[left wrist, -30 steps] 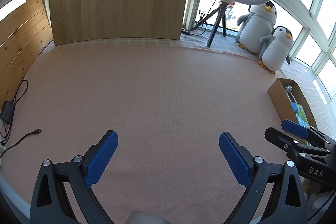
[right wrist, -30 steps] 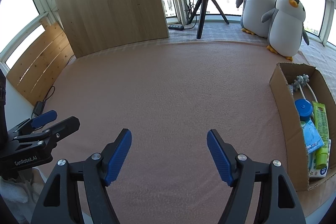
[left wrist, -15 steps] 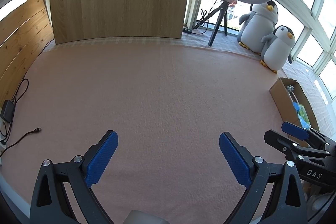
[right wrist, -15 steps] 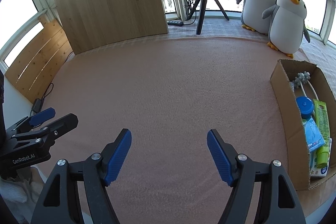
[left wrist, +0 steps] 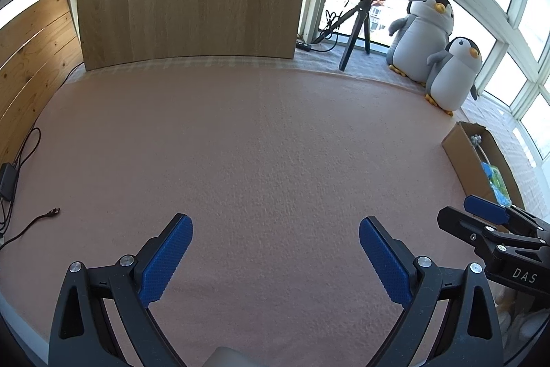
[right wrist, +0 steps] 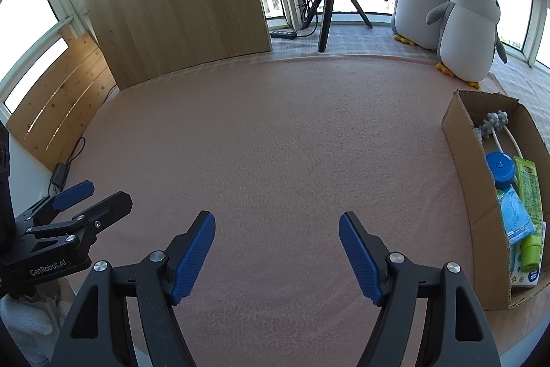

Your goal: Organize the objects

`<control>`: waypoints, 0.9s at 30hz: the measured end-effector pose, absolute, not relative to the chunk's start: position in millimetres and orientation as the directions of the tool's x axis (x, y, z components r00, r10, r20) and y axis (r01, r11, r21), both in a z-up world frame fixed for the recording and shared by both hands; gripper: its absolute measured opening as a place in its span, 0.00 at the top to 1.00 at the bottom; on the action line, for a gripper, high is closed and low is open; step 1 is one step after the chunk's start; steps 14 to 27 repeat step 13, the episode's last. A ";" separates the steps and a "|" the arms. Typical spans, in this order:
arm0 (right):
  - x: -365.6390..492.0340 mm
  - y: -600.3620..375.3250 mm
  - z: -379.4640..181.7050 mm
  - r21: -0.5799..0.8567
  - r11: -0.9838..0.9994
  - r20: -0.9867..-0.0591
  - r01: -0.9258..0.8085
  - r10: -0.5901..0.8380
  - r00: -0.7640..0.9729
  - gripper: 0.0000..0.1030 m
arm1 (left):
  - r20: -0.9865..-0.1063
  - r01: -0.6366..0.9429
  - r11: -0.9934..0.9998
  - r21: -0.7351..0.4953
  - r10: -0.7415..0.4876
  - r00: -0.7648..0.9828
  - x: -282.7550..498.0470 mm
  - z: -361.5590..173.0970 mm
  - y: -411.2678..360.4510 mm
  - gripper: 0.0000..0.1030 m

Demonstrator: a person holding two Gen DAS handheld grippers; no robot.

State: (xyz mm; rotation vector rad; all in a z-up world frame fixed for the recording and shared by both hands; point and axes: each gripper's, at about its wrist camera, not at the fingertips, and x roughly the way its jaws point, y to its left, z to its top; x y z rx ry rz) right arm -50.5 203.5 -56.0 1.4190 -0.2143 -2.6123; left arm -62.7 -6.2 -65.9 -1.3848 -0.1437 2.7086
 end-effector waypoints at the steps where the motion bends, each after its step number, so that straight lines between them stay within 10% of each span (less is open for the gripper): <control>1: -51.4 203.9 -57.3 0.201 -0.977 -0.819 0.071 -0.207 -0.536 0.31 | -0.805 -0.038 -0.991 -0.126 0.124 -0.580 -63.8 -68.7 -6.7 0.04; 27: -61.7 207.2 -79.9 0.194 -0.981 -0.847 0.028 -0.182 -0.500 0.31 | -0.837 0.008 -0.994 -0.105 0.085 -0.540 -75.8 -95.1 -15.6 0.02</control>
